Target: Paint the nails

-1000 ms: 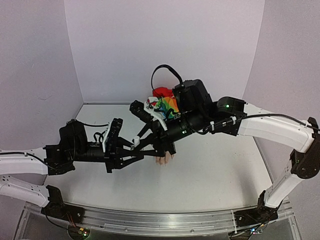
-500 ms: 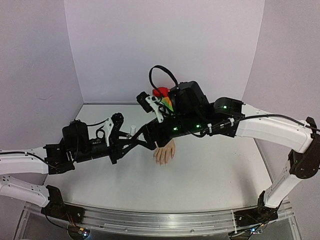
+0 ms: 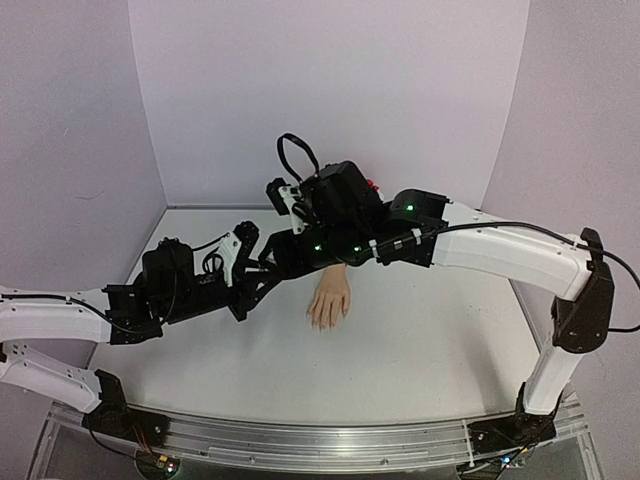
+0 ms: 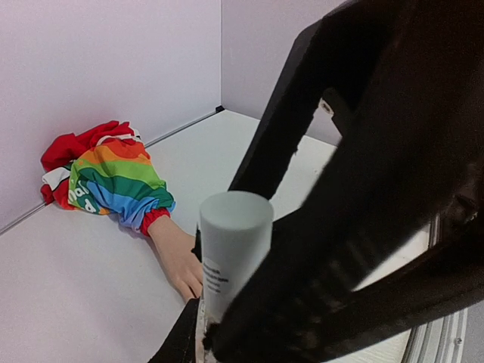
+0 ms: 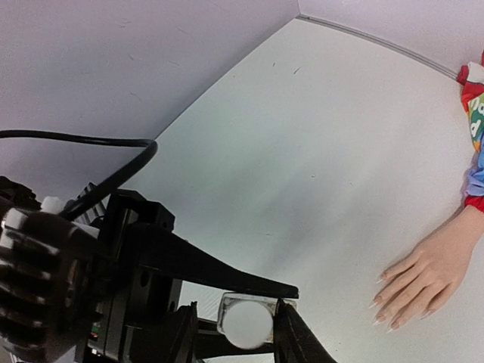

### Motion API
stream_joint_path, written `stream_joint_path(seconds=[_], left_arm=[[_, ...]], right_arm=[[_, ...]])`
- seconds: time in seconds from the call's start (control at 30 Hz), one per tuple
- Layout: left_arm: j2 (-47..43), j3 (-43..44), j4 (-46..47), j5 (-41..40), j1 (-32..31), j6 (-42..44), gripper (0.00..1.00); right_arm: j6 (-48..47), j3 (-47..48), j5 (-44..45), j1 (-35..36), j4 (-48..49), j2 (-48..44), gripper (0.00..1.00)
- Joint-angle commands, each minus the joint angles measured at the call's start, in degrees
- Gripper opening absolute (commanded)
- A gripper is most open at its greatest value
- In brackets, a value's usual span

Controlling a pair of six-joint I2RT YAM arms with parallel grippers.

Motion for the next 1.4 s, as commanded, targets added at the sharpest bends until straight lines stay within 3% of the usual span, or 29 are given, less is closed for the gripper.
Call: stream_joint_path(seconds=[0.0, 0.2, 0.33, 0.5, 0.57, 0.63, 0.7, 0.83, 1.0, 1.17, 1.37], left_arm=[[-0.92, 1.68, 5.85, 0.16, -0.12, -1.97, 0.0], [-1.25, 1.39, 5.83, 2.52, -0.12, -2.44, 0.0], [-3.25, 0.51, 6.71, 12.94, -0.04, -2.91, 0.0], [-4.6, -0.57, 9.66, 28.04, -0.06, -6.02, 0.0], [-4.44, -0.43, 10.38, 31.86, -0.05, -7.3, 0.0], [-4.32, -0.06, 10.12, 32.43, -0.1, -7.82, 0.0], [-4.32, -0.09, 9.86, 30.74, -0.09, -7.66, 0.0], [-3.35, -0.09, 8.07, 22.23, -0.05, -5.39, 0.0], [-0.92, -0.2, 5.9, 9.73, -0.15, -2.55, 0.0], [-2.28, -1.85, 7.41, 3.79, -0.49, -1.1, 0.0], [-2.61, -2.48, 8.2, 1.23, -0.63, -0.73, 0.0]], right_arm=[[0.19, 2.63, 4.35, 0.23, 0.09, 0.32, 0.3], [-4.03, 2.66, 2.92, 0.23, 0.16, 0.22, 0.17], [-15.41, -0.61, -5.22, 0.14, 0.71, -2.08, 0.0], [-37.2, -9.23, -38.61, 0.06, 0.16, -7.95, 0.0], [-39.84, -11.01, -42.98, 0.06, 0.03, -9.44, 0.0], [-38.75, -11.82, -41.14, 0.05, 0.05, -10.24, 0.09], [-35.99, -12.08, -34.03, -0.03, 0.2, -11.01, 0.47], [-27.02, -11.87, -17.12, -0.03, 1.07, -12.04, 0.71], [-14.7, -10.44, -3.16, -0.23, 0.77, -10.77, 0.76], [-7.23, -7.71, -0.88, -0.29, -0.22, -8.86, 0.67], [-5.25, -1.85, -1.2, -0.3, -2.63, -4.68, 0.54]])
